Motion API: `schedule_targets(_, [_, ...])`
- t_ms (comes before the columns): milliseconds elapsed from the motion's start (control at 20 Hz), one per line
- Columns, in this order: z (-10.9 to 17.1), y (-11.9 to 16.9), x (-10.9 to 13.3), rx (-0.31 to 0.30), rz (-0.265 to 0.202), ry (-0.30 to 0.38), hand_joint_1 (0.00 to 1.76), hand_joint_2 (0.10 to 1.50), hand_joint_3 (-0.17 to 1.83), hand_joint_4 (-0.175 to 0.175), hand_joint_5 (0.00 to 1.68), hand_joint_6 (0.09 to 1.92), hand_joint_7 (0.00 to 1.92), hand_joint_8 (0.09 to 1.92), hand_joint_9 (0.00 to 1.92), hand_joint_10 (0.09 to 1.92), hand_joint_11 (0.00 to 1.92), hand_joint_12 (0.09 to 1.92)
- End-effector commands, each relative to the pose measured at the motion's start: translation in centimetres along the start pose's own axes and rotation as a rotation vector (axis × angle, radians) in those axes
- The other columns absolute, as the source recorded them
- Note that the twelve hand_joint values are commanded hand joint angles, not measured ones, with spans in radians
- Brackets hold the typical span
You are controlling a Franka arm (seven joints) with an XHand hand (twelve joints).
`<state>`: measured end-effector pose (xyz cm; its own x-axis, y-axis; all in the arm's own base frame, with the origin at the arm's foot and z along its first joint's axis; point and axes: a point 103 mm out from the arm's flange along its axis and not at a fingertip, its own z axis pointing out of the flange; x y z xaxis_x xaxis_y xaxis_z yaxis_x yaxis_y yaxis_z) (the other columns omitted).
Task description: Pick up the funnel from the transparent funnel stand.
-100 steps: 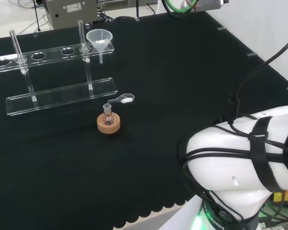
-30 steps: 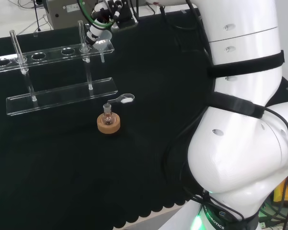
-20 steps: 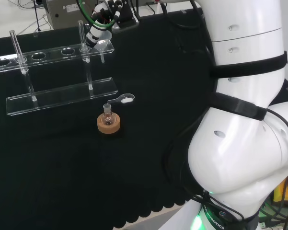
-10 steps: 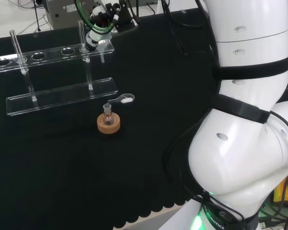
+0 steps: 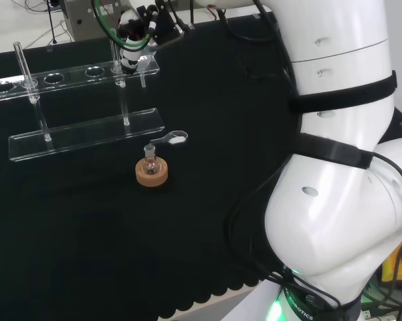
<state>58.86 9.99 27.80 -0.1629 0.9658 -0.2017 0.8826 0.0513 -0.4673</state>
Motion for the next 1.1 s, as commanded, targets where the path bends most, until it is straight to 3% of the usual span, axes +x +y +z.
schedule_targets(50, [0.22, 0.63, 0.34, 0.049, 0.003, -0.056, 0.76, 0.59, 0.58, -0.012, 0.12, 0.09, 0.0, 0.37, 0.15, 0.87, 0.37, 1.49])
schedule_targets(250, [0.22, 0.59, 0.19, 0.061, 0.013, -0.065, 0.76, 0.58, 0.61, -0.007, 0.15, 0.09, 0.0, 0.42, 0.16, 0.87, 0.38, 1.49])
schedule_targets(300, [0.27, 0.54, 0.16, 0.065, 0.042, -0.066, 0.77, 0.57, 0.61, -0.005, 0.16, 0.09, 0.0, 0.43, 0.17, 0.87, 0.39, 1.49])
schedule_targets(400, [0.26, 0.43, 0.2, 0.069, 0.053, -0.078, 0.78, 0.57, 0.66, -0.002, 0.17, 0.09, 0.0, 0.49, 0.2, 0.86, 0.4, 1.48])
schedule_targets(600, [0.01, 0.23, -0.12, 0.066, 0.044, -0.097, 0.8, 0.54, 0.77, 0.003, 0.19, 0.09, 0.0, 0.56, 0.25, 0.83, 0.42, 1.46])
schedule_targets(1100, [0.12, 0.04, -0.5, 0.054, 0.032, -0.121, 0.81, 0.53, 0.82, 0.009, 0.24, 0.09, 0.0, 0.67, 0.35, 0.78, 0.44, 1.46])
